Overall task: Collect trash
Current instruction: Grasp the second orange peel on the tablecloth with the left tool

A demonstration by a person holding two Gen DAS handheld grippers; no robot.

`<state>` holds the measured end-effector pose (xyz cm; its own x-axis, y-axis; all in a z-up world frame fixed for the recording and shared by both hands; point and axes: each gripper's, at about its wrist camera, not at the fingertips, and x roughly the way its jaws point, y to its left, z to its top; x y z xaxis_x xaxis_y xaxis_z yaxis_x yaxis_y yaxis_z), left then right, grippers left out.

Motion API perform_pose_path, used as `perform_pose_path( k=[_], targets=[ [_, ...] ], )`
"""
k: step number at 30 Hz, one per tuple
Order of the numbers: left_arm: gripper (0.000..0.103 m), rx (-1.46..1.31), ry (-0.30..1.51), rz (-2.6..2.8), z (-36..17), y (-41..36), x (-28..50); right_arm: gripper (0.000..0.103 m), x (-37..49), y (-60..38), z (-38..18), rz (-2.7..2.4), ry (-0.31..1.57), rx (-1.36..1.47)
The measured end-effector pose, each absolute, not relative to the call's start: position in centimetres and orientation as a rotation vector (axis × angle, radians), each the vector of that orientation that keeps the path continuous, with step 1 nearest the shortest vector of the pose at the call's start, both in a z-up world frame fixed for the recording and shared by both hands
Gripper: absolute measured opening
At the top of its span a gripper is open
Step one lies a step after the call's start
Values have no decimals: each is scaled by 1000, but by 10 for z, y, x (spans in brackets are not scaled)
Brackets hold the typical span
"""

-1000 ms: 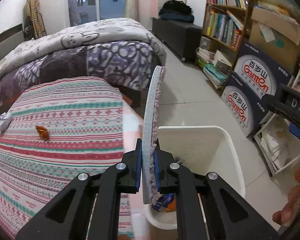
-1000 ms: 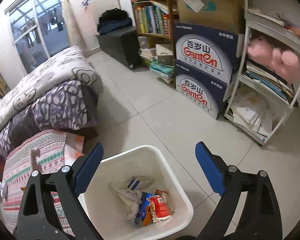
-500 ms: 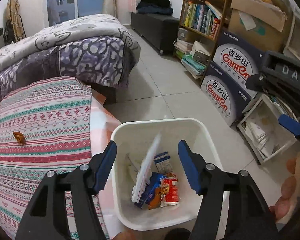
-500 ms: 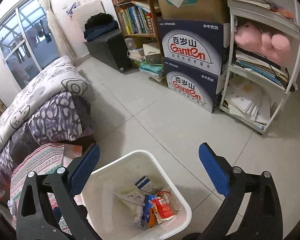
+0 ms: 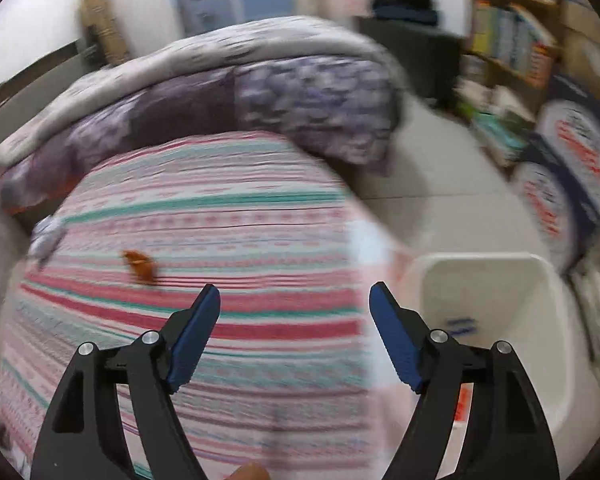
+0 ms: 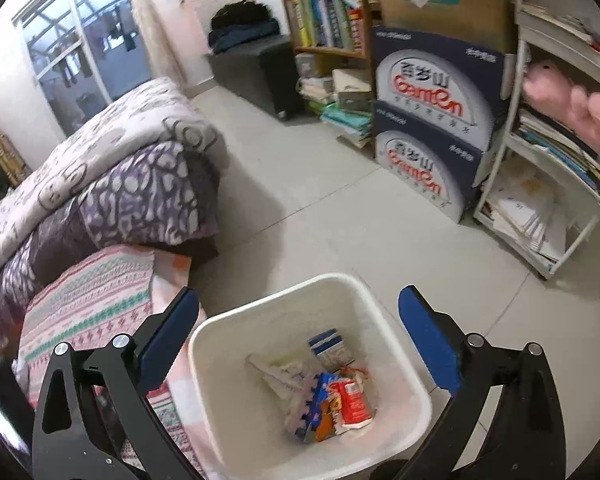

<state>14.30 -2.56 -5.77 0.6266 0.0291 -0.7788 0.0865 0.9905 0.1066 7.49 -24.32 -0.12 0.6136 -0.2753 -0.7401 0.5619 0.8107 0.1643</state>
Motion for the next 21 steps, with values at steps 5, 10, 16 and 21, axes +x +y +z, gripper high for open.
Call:
perform_pose_path(
  k=[5,10,16,21],
  targets=[
    [75,103,949,178,-80,37,185,96,84,-226,-3,-458,791,376],
    [75,53,998,271,-102,81,214,96,91,-217,-4,-423,807,392],
    [68,-19,1014,306,-120,114,238,96,101,-203,-7,-377,829,405],
    [38,-41,1033,253,-130,125,245,96,110,-186,-12,-365,852,362]
  ],
)
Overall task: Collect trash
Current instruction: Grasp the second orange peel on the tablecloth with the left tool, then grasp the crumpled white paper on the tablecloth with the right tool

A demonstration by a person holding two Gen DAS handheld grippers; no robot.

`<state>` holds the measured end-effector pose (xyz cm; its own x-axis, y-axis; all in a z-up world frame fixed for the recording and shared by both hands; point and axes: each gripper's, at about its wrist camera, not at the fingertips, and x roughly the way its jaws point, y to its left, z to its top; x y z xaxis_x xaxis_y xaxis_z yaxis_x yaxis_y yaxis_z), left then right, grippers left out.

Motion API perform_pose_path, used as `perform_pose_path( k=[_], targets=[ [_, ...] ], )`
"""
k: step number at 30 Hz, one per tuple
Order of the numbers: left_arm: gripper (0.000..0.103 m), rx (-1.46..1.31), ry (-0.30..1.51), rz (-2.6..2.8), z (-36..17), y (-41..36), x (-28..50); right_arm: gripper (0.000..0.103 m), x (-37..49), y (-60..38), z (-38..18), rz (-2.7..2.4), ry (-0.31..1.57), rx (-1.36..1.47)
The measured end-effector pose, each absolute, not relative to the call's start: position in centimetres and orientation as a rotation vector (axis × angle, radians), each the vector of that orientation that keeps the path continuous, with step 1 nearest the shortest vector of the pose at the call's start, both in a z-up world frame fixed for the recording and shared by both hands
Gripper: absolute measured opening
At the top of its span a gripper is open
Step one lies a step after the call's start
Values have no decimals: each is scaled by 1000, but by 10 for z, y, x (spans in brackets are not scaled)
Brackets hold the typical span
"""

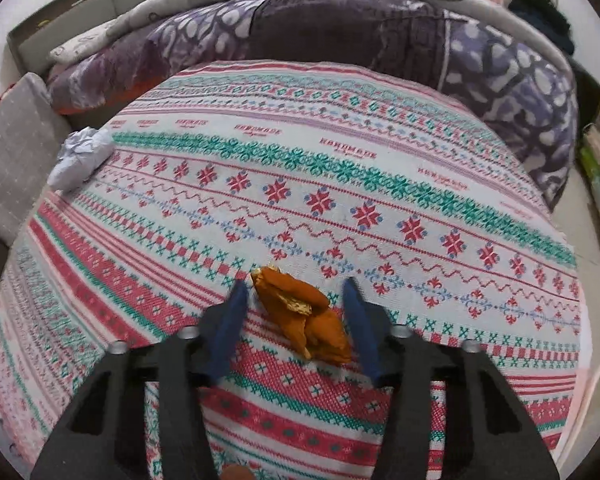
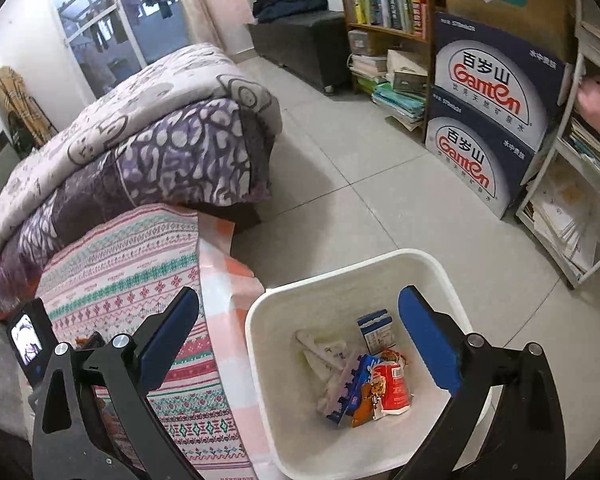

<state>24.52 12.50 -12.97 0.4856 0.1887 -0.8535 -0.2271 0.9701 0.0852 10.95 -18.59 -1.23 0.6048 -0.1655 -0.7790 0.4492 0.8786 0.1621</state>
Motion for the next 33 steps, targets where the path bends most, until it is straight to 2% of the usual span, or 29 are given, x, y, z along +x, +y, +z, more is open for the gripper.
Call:
perform_pose_path(
  k=[5,11,20,27,33],
  targets=[
    [30,-39,1047,165,-124,136,234,96,118,-162,-19,-364,856,283],
    [29,-94,1023,176,-79,193,200,96,136,-111,-42,-304,897,129],
    [29,-18,872,434,-2,321,142,96,214,82,-57,2,1003,143],
    [30,-153,759,555,39,424,121,96,281,261,-69,211,1080,212],
    [30,-323,762,624,36,485,108,96,311,344,-101,153,1159,184]
  ],
)
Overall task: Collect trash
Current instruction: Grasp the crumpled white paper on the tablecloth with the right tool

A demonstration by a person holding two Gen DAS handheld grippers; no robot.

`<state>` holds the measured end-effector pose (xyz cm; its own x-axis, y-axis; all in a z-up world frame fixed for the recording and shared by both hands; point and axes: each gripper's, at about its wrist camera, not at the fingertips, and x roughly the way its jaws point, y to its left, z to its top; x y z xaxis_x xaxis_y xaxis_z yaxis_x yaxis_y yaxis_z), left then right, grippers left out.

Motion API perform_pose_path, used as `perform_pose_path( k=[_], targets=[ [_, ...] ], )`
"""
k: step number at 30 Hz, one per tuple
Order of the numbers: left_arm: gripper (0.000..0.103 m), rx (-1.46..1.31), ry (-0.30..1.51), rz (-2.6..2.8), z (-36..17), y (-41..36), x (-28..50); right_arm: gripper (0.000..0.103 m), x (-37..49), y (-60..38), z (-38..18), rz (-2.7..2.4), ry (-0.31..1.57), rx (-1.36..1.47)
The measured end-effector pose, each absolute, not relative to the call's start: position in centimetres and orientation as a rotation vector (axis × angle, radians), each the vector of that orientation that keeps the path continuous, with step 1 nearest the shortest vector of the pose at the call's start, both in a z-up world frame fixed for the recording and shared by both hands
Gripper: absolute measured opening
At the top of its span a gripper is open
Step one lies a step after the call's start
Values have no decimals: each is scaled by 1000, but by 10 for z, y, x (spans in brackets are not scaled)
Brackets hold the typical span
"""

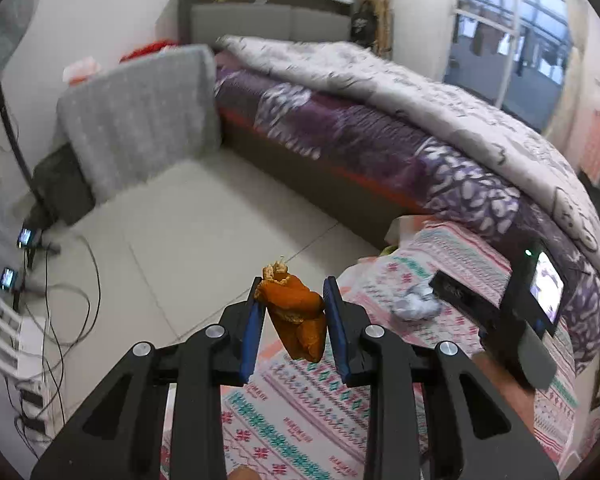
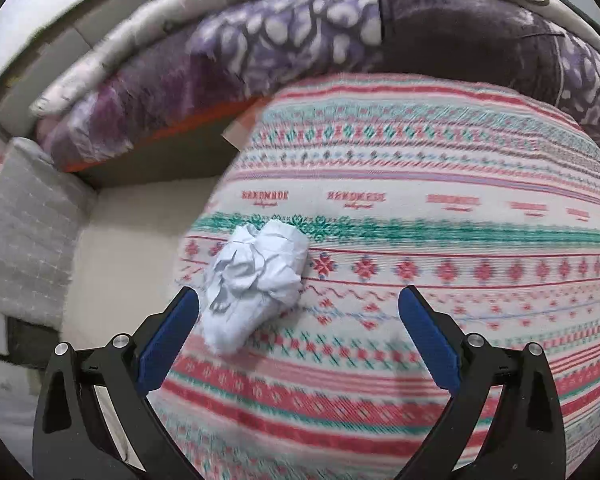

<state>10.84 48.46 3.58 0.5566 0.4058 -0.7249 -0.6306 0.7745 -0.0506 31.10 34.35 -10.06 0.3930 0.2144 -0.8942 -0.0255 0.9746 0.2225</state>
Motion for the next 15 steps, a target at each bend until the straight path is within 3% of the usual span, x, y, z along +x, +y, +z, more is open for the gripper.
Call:
perform_pose_path(
  k=[15],
  targets=[
    [30,-320,780,615,31,493,100,96,326,376,-127,153,1185,223]
  ],
)
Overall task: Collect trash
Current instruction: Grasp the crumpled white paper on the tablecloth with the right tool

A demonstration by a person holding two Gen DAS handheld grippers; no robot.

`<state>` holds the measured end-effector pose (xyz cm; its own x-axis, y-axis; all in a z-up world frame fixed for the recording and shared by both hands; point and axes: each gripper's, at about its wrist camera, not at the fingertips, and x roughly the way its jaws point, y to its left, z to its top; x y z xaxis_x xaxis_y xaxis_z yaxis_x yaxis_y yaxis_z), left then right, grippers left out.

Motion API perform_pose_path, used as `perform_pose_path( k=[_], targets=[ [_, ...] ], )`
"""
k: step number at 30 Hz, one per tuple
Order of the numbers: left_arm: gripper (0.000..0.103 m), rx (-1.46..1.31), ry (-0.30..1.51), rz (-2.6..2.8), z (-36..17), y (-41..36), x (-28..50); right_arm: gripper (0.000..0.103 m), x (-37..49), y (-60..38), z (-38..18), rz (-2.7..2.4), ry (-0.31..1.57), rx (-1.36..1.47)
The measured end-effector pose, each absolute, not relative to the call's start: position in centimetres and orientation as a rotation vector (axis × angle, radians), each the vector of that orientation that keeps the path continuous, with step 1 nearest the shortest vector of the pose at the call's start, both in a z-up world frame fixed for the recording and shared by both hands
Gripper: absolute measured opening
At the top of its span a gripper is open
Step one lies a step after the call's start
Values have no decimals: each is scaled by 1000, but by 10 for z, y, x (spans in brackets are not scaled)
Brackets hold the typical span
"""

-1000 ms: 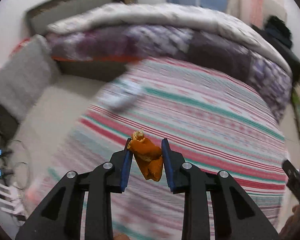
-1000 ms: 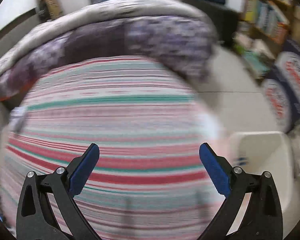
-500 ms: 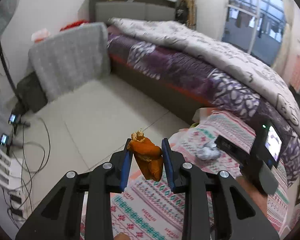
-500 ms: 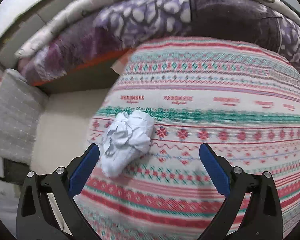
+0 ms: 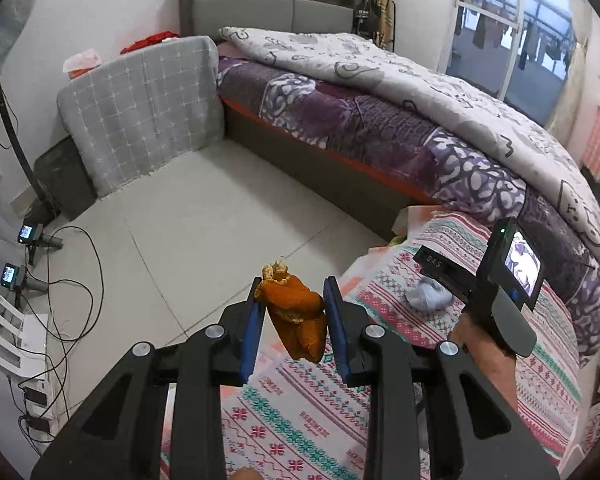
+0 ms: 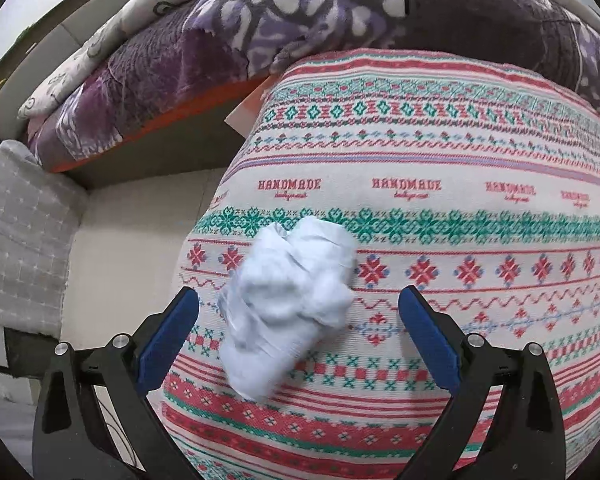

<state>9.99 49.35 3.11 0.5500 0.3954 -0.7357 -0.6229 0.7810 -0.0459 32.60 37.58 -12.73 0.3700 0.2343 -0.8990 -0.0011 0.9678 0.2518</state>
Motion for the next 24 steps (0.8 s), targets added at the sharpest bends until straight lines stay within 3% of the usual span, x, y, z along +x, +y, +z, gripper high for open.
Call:
perform_pose_path(
  k=[1,2,3,5,24],
  targets=[
    [30,-321,780,617,32,494,98,96,326,377,-130,155,1189,218],
    [30,-323,781,617,31,495,98,88,326,380,-133,155,1194,200],
    [30,-327,785,615,31,496,98,71,324,383,-135,142,1192,152],
    [30,-336,802,603,28,495,101,56,320,385,-132,159,1161,105],
    [30,-261,743,484,53,402,112,55,233,242,5,178,842,-51]
  ],
)
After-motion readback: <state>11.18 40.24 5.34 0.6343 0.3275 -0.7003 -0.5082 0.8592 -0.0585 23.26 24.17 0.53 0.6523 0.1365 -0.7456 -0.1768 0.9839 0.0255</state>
